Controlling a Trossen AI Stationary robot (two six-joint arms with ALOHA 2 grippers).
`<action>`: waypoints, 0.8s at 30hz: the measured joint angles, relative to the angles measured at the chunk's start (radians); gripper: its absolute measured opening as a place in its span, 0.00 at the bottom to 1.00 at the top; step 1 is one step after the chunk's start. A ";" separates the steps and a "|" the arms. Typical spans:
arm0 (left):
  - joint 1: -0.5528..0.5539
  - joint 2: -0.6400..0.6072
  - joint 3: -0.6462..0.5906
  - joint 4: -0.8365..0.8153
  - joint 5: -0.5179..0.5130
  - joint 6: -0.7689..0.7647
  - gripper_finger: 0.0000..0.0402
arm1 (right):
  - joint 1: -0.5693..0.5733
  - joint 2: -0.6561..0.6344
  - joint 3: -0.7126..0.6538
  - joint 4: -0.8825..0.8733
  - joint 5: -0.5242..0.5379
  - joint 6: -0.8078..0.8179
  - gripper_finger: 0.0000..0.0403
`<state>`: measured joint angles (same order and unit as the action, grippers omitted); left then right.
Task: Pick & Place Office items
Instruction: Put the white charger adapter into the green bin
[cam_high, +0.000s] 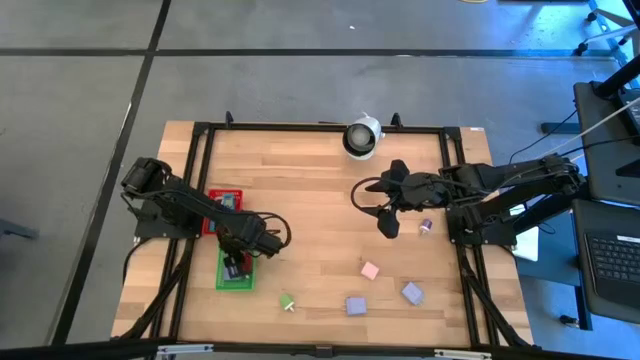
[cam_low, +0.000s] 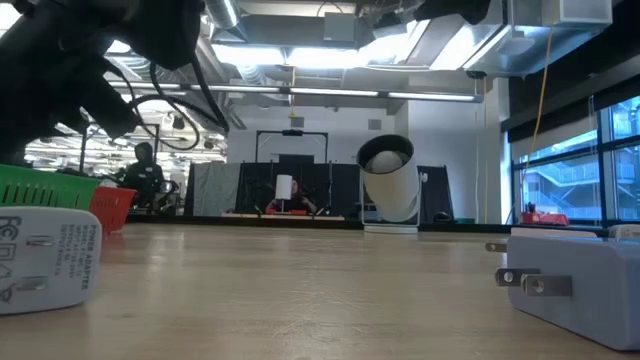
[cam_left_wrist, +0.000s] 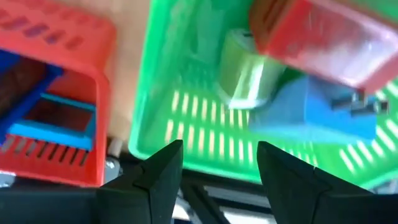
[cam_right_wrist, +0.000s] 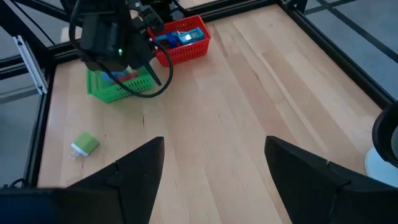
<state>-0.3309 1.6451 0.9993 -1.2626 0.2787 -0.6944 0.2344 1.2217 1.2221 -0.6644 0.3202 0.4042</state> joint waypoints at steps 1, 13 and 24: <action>0.003 0.000 0.003 -0.014 0.017 0.011 0.50 | 0.000 0.001 0.000 -0.006 0.000 0.000 0.70; 0.006 -0.001 0.269 -0.304 -0.118 0.079 0.45 | 0.012 0.134 0.001 -0.189 -0.160 0.378 0.70; 0.006 -0.002 0.577 -0.309 -0.384 0.025 0.44 | 0.060 0.370 0.001 -0.200 -0.261 0.474 0.70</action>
<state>-0.3244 1.6436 1.5765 -1.5711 -0.1052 -0.6694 0.2946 1.5921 1.2228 -0.8642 0.0593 0.8786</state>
